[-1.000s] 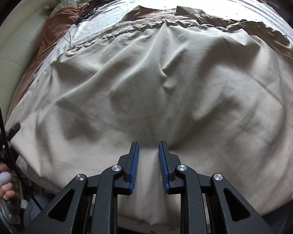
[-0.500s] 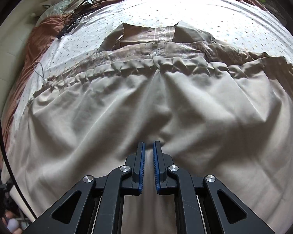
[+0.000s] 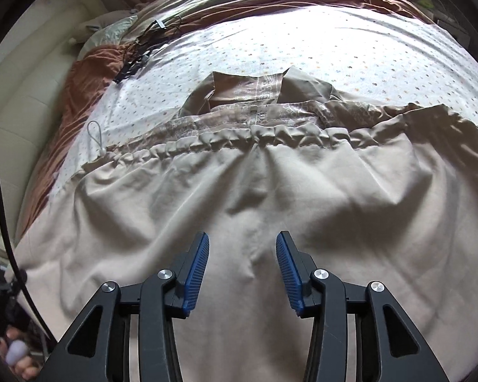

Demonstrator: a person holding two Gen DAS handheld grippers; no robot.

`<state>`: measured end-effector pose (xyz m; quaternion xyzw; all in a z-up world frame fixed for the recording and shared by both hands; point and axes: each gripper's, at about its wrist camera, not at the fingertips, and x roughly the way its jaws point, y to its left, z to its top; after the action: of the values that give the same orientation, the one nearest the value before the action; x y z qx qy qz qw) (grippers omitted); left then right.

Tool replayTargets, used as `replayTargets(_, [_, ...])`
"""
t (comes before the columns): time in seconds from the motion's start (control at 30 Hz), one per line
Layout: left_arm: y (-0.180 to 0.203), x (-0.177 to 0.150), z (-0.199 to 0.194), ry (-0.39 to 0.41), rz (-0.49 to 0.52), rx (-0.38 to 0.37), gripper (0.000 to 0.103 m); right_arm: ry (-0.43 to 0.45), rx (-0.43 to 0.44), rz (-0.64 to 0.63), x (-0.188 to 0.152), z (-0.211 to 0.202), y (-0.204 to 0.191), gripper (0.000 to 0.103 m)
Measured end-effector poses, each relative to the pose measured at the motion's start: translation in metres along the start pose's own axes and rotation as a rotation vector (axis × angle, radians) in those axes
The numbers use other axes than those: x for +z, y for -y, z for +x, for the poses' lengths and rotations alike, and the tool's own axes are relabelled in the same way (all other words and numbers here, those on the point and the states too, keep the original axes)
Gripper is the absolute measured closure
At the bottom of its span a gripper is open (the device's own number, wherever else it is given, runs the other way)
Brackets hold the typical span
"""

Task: Fold large clothes

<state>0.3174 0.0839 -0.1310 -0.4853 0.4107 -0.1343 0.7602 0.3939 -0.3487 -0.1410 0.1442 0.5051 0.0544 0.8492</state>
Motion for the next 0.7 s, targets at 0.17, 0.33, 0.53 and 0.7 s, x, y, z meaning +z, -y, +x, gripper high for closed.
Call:
replayTargets(0.17, [0.035,-0.001,0.000,0.010,0.052,-0.029,0.088,0.029,0.048,-0.009,-0.024,-0.031,0.008,0.059])
replayTargets(0.33, [0.070,-0.003,0.001,0.006,0.108,-0.057,0.089,0.031,0.096,-0.028,-0.052,-0.057,0.017,0.059])
replayTargets(0.53, [0.119,-0.005,0.009,-0.002,0.181,-0.085,0.089,0.043,0.154,-0.017,-0.080,-0.074,0.025,0.059])
replayTargets(0.7, [0.158,-0.010,0.018,-0.021,0.250,-0.118,0.089,0.028,0.224,0.001,-0.102,-0.075,0.024,0.063])
